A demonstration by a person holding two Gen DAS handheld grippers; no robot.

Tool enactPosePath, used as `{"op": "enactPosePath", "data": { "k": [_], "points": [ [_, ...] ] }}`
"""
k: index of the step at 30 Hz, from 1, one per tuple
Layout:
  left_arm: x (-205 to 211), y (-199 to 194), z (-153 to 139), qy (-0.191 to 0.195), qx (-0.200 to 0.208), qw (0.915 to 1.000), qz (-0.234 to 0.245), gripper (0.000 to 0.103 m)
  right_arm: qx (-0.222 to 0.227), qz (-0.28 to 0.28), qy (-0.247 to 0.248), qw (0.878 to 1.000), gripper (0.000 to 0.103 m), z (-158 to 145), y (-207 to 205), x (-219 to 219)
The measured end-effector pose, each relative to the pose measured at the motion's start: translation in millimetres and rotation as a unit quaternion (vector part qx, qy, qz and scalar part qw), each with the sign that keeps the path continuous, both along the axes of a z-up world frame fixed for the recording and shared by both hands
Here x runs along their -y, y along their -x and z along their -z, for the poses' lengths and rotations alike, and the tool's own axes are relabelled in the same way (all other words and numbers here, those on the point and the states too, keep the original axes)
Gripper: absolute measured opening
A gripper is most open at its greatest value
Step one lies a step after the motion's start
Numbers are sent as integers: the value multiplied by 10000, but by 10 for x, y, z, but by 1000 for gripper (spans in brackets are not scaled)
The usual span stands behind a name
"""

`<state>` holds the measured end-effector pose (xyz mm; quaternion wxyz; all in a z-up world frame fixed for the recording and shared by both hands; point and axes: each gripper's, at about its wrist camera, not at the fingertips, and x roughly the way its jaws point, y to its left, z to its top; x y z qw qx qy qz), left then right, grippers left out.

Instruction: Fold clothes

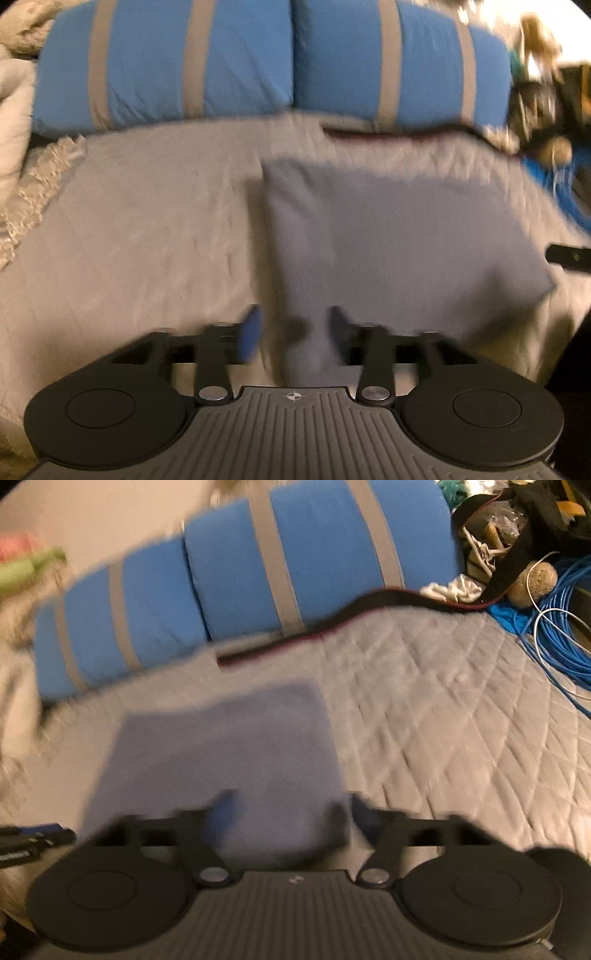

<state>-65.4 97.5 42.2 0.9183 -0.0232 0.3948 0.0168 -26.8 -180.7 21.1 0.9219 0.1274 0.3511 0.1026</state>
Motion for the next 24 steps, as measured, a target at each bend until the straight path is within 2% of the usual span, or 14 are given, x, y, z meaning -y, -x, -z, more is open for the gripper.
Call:
{"op": "enactPosePath", "data": {
  "k": [3, 6, 10, 13, 15, 19, 24],
  "points": [
    [-163, -137, -76, 289, 55, 9995, -95, 54, 22, 270, -38, 9996, 90, -127, -207, 114],
    [-305, -364, -4, 713, -164, 9973, -77, 56, -331, 529, -150, 9979, 92, -135, -573, 224],
    [-494, -673, 152, 1310, -512, 9900, -56, 56, -891, 486, -754, 9920, 94, 59, -1052, 361],
    [-653, -758, 374, 2014, -922, 9750, -205, 56, -1282, 298, -1219, 9838, 95, 348, -1174, 457],
    [-738, -780, 468, 2438, -987, 9647, -126, 59, -1671, 184, -1509, 9742, 95, 472, -1201, 517],
    [-818, -828, 575, 2969, -1112, 9484, -75, 61, -1911, -350, -2094, 9583, 95, 563, -1258, 564],
    [-919, -888, 708, 3620, -1263, 9236, -11, 61, -2039, -489, -2186, 9530, 95, 605, -1286, 550]
  ]
}}
